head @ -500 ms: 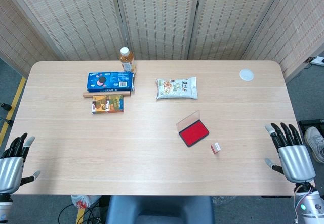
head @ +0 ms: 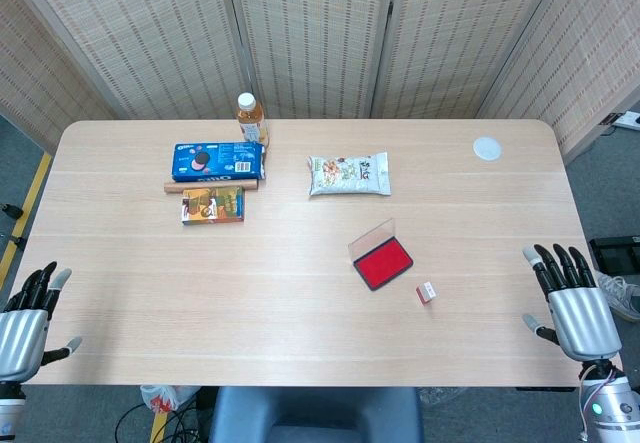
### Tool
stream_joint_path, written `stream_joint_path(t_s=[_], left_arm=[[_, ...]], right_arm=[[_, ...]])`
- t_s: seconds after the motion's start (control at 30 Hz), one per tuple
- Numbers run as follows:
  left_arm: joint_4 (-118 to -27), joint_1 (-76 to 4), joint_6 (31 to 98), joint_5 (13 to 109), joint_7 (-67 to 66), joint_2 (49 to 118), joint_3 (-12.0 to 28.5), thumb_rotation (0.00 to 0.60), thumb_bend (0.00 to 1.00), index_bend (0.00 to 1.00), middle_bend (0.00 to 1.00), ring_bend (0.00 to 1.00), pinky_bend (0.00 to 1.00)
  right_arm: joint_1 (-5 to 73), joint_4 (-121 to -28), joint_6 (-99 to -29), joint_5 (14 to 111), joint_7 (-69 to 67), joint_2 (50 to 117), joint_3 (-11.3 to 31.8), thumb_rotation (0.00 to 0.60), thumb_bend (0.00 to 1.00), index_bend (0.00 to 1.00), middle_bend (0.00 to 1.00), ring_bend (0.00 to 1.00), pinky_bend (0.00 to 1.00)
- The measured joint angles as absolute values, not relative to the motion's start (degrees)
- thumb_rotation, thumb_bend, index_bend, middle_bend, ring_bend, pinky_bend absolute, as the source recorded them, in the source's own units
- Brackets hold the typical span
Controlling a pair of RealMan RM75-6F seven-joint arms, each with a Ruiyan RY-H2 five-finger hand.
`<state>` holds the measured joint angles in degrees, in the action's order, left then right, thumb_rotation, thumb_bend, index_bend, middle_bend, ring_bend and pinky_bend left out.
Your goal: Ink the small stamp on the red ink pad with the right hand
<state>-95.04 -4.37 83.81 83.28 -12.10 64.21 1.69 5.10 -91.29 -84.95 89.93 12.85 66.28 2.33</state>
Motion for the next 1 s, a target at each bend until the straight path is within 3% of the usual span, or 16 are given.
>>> stream_joint_path(t_s=[0.2, 0.63, 1.0], left_arm=[[-95.19, -4.35, 83.5, 82.2, -12.12, 64.18, 1.91, 0.6, 0.1, 0.04, 0.0, 0.0, 0.27], [-95.03, -4.63, 83.02, 81.35, -12.69, 64.58, 2.21, 0.6, 0.1, 0.04, 0.0, 0.0, 0.27], [-95.19, -4.42, 83.51, 81.55, -12.03, 64.25, 2.15, 0.6, 0.1, 0.05, 0.0, 0.0, 0.27]], right_arm=[[8.51, -90.42, -78.9, 91.08, 11.75, 65.83, 1.76, 0.6, 0.15, 0.05, 0.13, 0.05, 0.0], [22.54, -90.6, -56.14, 86.32, 10.17, 64.83, 3.09, 0.6, 0.17, 0.16, 0.14, 0.05, 0.0], [27.7, -83.11, -51.27, 85.22, 8.2, 72.68, 3.09, 0.6, 0.19, 0.2, 0.14, 0.05, 0.0]])
